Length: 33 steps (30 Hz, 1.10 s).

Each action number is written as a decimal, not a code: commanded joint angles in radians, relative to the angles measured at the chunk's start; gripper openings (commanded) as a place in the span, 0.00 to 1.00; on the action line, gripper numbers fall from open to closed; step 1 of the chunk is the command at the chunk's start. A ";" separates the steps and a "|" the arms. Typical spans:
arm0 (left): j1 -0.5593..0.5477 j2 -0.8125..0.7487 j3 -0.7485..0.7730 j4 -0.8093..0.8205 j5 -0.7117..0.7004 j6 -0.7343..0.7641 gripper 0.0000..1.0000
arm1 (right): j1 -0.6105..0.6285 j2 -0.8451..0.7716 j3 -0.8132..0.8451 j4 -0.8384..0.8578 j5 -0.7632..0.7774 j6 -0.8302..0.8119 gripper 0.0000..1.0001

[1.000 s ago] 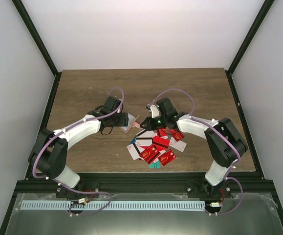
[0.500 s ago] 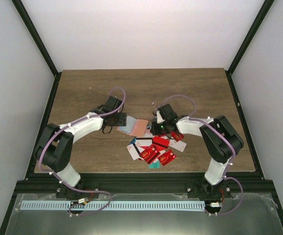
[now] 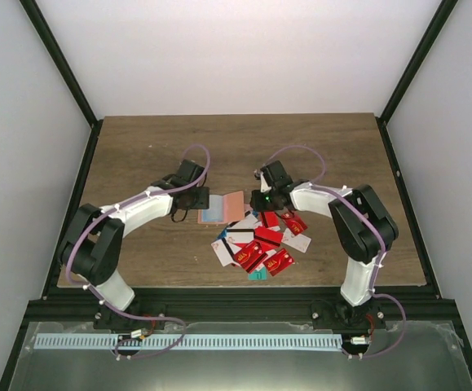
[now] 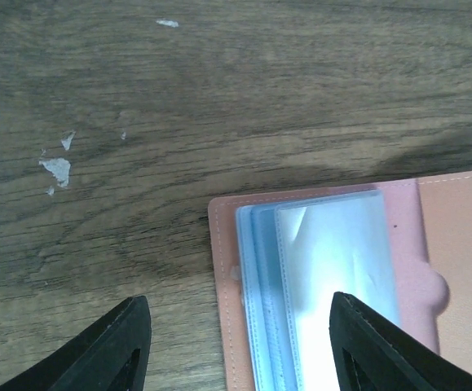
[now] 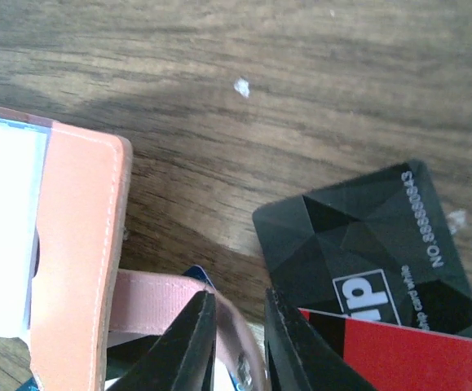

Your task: Put the credit cards into the card holder

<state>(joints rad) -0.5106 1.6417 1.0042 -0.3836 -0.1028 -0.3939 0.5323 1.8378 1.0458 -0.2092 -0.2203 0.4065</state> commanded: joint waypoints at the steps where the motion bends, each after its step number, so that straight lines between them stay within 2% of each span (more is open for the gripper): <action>1: 0.003 0.028 -0.013 0.001 -0.020 -0.015 0.62 | -0.005 -0.023 0.056 -0.038 0.019 -0.026 0.21; 15: 0.003 0.087 -0.006 -0.033 -0.080 -0.047 0.61 | -0.006 -0.170 0.091 -0.078 -0.087 -0.043 0.34; 22: 0.000 0.098 -0.003 -0.021 -0.044 -0.042 0.61 | -0.005 -0.204 0.068 -0.033 -0.200 -0.030 0.35; 33: -0.009 0.147 0.017 -0.018 -0.010 -0.038 0.61 | -0.005 -0.189 0.023 -0.005 -0.213 -0.028 0.35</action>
<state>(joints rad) -0.5110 1.7622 1.0054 -0.3992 -0.1314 -0.4339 0.5323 1.6527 1.0828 -0.2291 -0.4202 0.3786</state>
